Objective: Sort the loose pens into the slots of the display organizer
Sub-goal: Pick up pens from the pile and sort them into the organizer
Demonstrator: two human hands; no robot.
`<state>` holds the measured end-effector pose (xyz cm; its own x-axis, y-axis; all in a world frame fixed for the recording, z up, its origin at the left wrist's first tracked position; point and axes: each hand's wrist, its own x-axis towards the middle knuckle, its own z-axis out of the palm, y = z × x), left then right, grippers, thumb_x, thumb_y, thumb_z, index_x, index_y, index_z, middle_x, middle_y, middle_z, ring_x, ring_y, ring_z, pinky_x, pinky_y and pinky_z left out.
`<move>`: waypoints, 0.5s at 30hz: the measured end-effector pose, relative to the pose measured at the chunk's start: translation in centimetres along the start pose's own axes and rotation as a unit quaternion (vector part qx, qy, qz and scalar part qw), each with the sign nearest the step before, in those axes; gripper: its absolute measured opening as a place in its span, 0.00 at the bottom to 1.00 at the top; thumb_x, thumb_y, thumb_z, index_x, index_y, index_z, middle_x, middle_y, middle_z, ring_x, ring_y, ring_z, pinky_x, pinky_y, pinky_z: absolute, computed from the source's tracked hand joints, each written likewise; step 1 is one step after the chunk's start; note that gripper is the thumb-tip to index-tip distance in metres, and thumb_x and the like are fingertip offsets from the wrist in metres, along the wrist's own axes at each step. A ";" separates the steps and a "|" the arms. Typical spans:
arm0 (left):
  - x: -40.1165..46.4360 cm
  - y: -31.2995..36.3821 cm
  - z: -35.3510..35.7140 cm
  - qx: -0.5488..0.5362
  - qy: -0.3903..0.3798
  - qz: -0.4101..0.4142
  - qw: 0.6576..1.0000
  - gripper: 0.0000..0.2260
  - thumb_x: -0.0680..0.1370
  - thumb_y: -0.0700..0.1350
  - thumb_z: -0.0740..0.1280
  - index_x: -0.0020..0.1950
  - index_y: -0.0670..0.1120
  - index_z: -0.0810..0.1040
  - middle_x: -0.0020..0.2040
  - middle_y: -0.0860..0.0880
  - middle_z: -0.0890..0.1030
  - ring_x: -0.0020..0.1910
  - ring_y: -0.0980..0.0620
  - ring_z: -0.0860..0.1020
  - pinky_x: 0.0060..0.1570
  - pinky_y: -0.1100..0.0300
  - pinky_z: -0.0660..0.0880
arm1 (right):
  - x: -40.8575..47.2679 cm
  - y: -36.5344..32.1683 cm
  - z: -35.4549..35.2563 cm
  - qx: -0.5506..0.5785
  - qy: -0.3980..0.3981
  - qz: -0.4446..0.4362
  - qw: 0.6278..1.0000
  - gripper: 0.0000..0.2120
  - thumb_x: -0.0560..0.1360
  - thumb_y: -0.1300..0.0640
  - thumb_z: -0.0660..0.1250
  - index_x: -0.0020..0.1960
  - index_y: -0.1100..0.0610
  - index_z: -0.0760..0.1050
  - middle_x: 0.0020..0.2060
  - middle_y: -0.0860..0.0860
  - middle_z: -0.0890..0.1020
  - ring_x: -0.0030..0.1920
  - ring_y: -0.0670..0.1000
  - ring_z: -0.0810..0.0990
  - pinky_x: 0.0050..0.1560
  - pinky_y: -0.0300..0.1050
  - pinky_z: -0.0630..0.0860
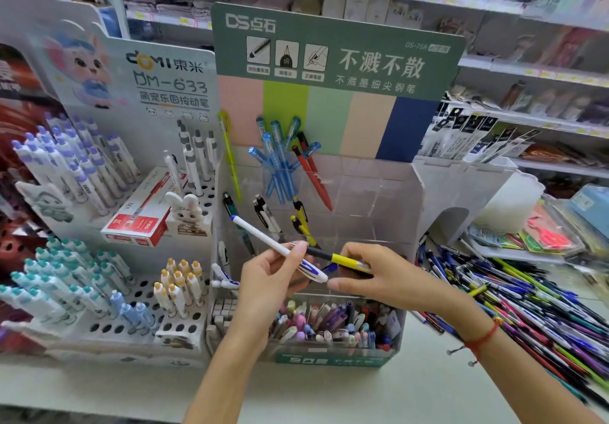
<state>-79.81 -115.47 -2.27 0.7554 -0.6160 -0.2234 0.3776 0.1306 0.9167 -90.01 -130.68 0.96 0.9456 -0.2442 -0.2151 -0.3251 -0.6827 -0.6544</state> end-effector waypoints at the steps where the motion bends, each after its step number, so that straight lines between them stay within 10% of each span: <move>1: 0.1 -0.1 -0.1 -0.008 0.011 -0.001 1.000 0.07 0.76 0.45 0.68 0.50 0.43 0.82 0.40 0.45 0.85 0.42 0.48 0.85 0.43 0.61 0.81 | -0.3 -0.2 -0.4 0.044 0.009 0.008 0.999 0.13 0.71 0.44 0.70 0.49 0.50 0.74 0.39 0.48 0.79 0.34 0.44 0.75 0.36 0.38 0.73; 9: 0.1 -0.7 -0.4 -0.025 0.006 -0.019 0.999 0.09 0.78 0.46 0.65 0.56 0.45 0.80 0.47 0.47 0.86 0.47 0.50 0.84 0.44 0.60 0.81 | 0.4 -1.2 -1.4 0.427 0.210 0.061 0.878 0.10 0.72 0.51 0.69 0.48 0.56 0.80 0.35 0.50 0.80 0.20 0.43 0.60 0.20 0.33 0.58; 15: 0.1 -1.1 -1.2 -0.009 0.033 -0.016 0.999 0.08 0.81 0.41 0.61 0.56 0.45 0.78 0.46 0.49 0.86 0.46 0.53 0.84 0.43 0.59 0.82 | 2.3 -0.9 -2.2 0.114 0.405 0.000 0.907 0.09 0.77 0.48 0.67 0.43 0.53 0.79 0.35 0.50 0.80 0.36 0.44 0.76 0.38 0.33 0.70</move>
<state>-79.44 -114.73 -3.68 0.7761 -0.5677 -0.2747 0.4114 0.1257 0.9027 -87.59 -132.15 2.67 0.5967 -0.7326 0.3276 -0.2260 -0.5452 -0.8073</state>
